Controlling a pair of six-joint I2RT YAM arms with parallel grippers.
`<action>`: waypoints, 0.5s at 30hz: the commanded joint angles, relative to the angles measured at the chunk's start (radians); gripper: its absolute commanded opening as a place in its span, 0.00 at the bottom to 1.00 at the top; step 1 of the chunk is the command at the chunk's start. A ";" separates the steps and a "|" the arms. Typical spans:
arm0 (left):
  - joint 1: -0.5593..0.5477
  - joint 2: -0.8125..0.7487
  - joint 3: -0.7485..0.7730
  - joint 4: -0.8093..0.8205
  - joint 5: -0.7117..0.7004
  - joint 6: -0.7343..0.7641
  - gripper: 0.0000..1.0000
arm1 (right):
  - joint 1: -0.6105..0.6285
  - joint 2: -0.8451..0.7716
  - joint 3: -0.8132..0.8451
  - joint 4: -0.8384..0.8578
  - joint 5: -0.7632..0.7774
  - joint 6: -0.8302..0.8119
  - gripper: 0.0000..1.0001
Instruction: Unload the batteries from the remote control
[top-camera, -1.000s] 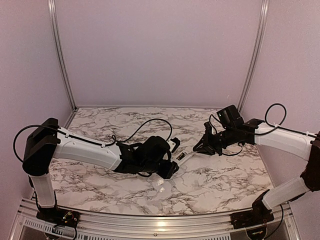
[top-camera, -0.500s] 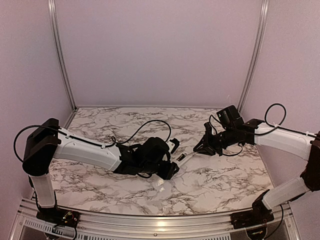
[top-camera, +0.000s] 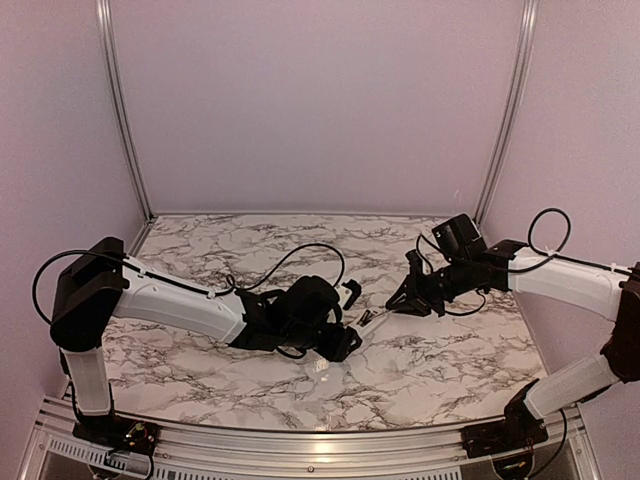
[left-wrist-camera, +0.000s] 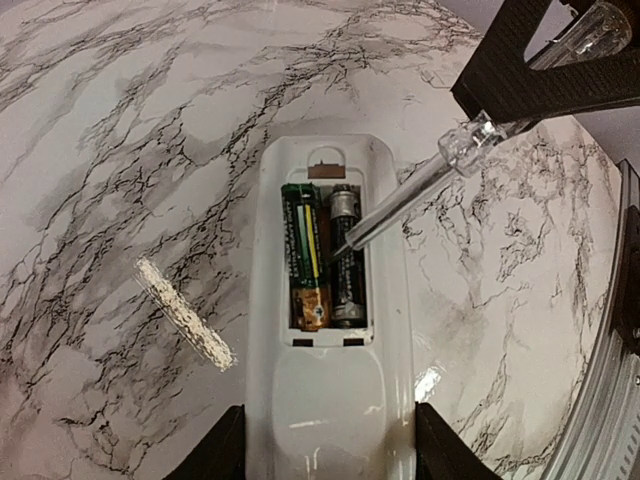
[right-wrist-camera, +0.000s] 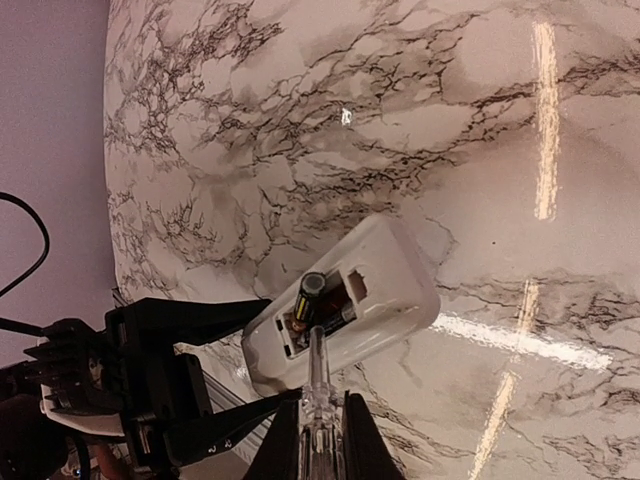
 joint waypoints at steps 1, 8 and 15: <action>-0.001 0.026 0.023 0.050 0.034 -0.005 0.00 | 0.016 0.003 0.000 -0.021 -0.010 -0.005 0.00; 0.003 0.040 0.023 0.052 0.051 -0.013 0.00 | 0.030 0.010 0.003 -0.021 -0.005 0.007 0.00; 0.007 0.041 0.011 0.057 0.050 -0.019 0.00 | 0.039 0.022 0.008 -0.025 0.001 0.008 0.00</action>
